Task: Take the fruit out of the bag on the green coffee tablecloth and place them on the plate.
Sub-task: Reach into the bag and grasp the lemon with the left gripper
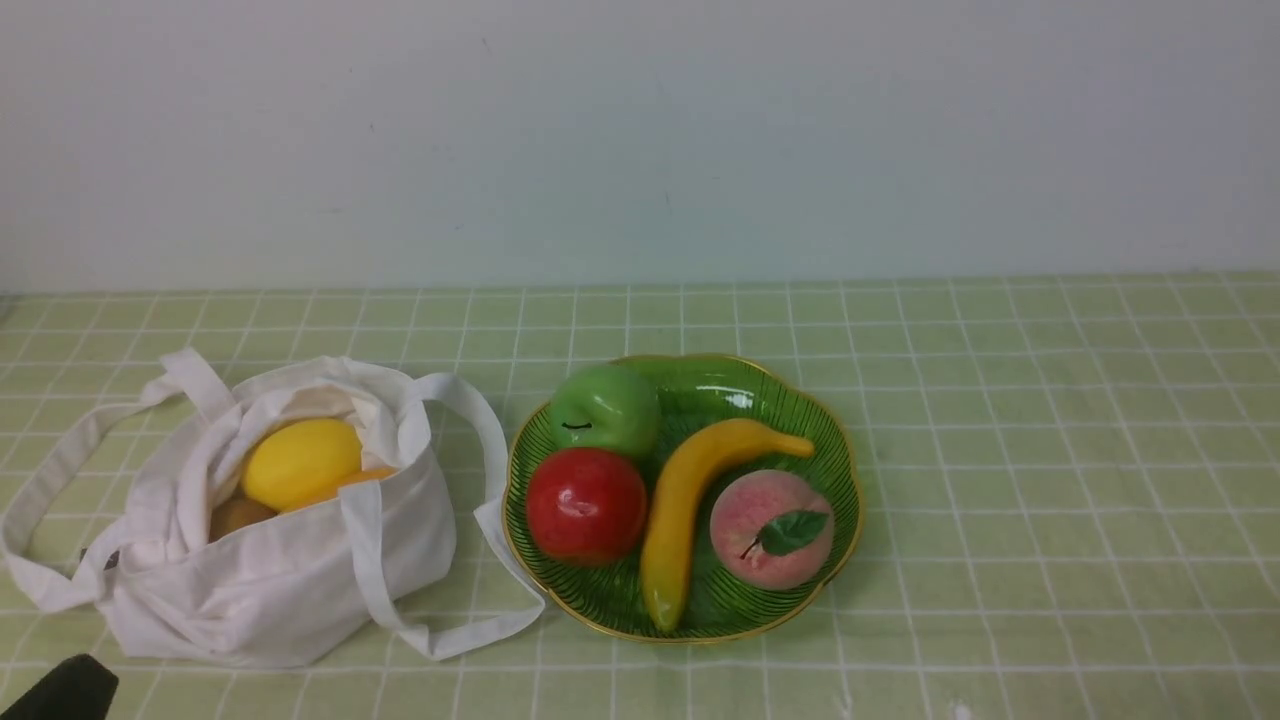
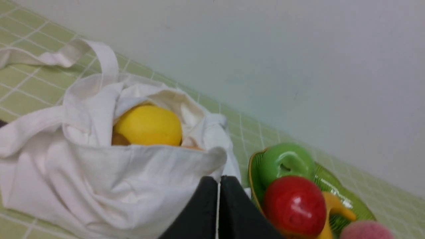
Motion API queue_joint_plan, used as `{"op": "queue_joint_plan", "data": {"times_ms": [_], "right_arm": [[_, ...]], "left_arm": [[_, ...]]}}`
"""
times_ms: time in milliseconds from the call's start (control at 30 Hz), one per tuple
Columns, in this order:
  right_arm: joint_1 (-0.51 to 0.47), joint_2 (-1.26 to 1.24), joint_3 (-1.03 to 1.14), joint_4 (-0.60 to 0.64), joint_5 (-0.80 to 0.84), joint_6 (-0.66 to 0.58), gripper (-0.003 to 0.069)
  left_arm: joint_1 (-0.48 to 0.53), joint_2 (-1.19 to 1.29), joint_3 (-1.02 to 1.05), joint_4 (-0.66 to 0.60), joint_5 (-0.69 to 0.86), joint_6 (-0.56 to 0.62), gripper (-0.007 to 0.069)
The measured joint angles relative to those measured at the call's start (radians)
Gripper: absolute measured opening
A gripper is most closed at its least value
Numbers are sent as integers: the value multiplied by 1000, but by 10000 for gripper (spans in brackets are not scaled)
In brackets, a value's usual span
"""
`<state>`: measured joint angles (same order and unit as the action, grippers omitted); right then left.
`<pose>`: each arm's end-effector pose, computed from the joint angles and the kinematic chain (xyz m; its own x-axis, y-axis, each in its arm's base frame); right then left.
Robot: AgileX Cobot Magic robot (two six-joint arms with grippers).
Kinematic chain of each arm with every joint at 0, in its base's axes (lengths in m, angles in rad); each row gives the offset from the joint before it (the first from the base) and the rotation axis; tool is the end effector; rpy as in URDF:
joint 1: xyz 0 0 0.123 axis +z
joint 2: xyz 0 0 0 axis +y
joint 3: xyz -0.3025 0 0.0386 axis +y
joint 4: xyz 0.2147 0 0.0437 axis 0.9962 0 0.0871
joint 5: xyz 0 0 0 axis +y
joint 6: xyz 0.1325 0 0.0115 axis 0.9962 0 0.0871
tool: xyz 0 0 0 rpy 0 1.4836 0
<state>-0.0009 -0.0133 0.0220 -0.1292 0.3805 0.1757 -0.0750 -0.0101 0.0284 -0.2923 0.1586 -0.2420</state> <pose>0.0390 -0.0064 0.1602 -0.2916 0.0558 -0.9549 0.0629 0.9973 0.0391 0.0444 -0.0094 0.1872 -0.1322 -0.4972 -0.8575 0.0617 0.8593 -0.5078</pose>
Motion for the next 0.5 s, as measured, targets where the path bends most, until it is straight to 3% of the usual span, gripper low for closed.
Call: {"op": "queue_joint_plan", "data": {"times_ms": [167,233,300,433,500], "right_arm": [[0,0,0,0,0,0,-10],[0,0,0,0,0,0,-10],[0,0,0,0,0,0,-10],[0,0,0,0,0,0,-10],[0,0,0,0,0,0,-10]], "left_arm": [[0,0,3,-11,-189,0,-8],[0,0,-12,-14,-350,0,-8],[0,0,-84,-17,-363,9,-8],[0,50,-271,7,-199,50,-8],[0,184,-436,45,56,97,-8]]}}
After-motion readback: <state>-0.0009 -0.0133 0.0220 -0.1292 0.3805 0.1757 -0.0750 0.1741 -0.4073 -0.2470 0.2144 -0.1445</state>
